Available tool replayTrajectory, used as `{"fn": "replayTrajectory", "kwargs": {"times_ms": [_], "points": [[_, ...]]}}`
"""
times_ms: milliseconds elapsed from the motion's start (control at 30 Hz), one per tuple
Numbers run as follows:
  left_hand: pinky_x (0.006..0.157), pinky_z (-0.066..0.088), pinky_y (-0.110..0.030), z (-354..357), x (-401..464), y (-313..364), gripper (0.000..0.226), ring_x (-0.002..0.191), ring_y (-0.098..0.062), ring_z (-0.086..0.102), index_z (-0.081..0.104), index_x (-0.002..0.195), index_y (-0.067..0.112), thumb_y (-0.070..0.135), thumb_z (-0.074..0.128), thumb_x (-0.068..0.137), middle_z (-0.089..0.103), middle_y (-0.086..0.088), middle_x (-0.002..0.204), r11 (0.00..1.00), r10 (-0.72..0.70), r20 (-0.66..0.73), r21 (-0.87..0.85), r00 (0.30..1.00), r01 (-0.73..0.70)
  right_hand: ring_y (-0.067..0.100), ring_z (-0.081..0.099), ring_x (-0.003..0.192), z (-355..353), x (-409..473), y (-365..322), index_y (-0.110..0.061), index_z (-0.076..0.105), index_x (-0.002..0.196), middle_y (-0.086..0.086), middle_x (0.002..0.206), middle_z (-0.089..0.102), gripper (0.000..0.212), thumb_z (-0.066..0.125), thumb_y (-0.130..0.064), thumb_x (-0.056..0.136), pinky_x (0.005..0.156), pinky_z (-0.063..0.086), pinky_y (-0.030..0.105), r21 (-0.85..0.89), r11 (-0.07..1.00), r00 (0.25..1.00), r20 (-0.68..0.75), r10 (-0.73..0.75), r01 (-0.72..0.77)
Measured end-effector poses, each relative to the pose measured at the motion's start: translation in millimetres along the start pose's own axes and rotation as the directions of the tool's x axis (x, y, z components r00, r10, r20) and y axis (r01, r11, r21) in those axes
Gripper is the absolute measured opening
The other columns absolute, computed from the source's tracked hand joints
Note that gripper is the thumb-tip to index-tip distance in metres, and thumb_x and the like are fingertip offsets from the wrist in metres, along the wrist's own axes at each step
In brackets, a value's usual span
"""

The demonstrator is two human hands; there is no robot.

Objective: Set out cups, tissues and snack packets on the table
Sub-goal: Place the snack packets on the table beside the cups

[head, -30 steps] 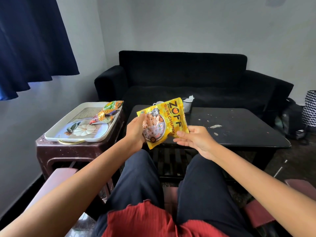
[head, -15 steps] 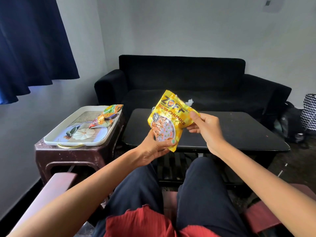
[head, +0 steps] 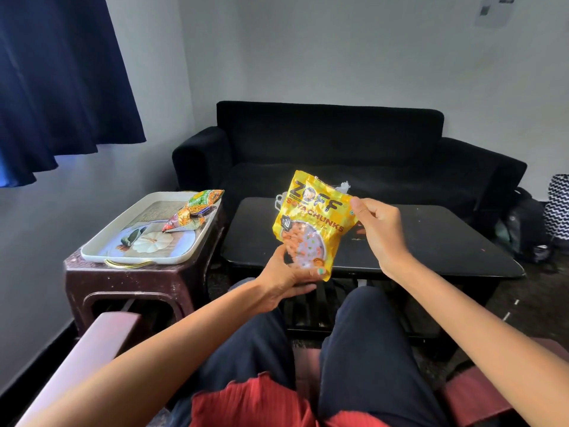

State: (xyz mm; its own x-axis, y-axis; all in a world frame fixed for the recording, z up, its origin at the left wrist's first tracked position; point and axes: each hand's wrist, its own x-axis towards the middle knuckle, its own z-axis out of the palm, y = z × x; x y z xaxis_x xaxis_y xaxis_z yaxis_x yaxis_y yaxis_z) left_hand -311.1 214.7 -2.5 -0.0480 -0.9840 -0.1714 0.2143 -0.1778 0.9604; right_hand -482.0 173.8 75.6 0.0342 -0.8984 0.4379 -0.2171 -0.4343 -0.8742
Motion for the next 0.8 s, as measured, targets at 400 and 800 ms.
{"fn": "replayTrajectory", "kwargs": {"times_ms": [400, 800], "points": [[0.097, 0.039, -0.045, 1.7, 14.5, 4.1, 0.036, 0.115, -0.014, 0.056, 0.058, 0.114, 0.033, 0.026, 0.073, 0.081, 0.066, 0.013, 0.117, 0.972, -0.013, 0.042, 0.234, 0.999, 0.003, 0.006, 0.061, 0.081, -5.9, 34.4, 3.5, -0.012, 0.071, 0.089, -0.004, 0.082, 0.068, 0.014, 0.060, -0.020, 0.090, 0.074, 0.046, 0.017, -0.163, 0.986, 0.917, 0.384, 0.106, -0.046], [0.096, 0.050, -0.051, 4.5, 79.1, -14.3, 0.046, 0.105, -0.034, 0.066, 0.065, 0.116, 0.003, 0.023, 0.078, 0.075, 0.070, -0.016, 0.112, 0.989, -0.099, -0.135, -0.125, 0.986, 0.082, 0.015, 0.066, 0.090, 34.6, 72.5, 67.4, -0.019, 0.067, 0.093, 0.009, 0.104, 0.070, 0.014, 0.071, -0.014, 0.081, 0.080, 0.053, 0.029, -0.033, 0.972, 0.933, 0.273, 0.234, -0.234]]}}
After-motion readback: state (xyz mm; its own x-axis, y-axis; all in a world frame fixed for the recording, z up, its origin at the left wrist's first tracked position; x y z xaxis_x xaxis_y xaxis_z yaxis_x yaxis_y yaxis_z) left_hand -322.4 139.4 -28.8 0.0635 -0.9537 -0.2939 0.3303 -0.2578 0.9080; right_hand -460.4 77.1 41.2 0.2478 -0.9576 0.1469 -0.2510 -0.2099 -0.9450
